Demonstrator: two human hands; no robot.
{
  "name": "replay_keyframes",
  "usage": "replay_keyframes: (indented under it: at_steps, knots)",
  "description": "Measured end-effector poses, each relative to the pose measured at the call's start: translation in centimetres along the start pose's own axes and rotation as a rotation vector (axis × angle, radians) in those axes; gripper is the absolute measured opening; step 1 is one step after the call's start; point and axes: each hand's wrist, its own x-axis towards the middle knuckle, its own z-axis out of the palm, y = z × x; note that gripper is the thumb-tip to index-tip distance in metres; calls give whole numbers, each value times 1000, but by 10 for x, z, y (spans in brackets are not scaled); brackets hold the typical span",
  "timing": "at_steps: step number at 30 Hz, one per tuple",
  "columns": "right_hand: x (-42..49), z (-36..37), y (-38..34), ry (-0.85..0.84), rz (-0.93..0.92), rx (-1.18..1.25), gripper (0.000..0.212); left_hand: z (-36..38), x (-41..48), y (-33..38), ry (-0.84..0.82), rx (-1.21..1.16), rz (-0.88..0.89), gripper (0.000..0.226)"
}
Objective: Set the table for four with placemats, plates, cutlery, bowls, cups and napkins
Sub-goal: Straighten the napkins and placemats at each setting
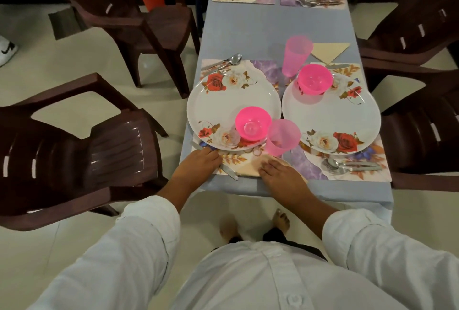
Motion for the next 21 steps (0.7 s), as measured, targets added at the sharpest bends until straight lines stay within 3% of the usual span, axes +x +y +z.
replay_keyframes:
  at_steps: [8, 15, 21]
  knots:
    - [-17, -6, 8, 10, 65, -12, 55, 0, -1, 11, -23, -26, -4, 40]
    - [-30, -12, 10, 203, 35, 10, 51, 3, 4, 25, -57, -52, -46, 47]
    - [-31, -7, 12, 212, 29, 5, 57, 4, 5, 25, -96, -6, -94, 51]
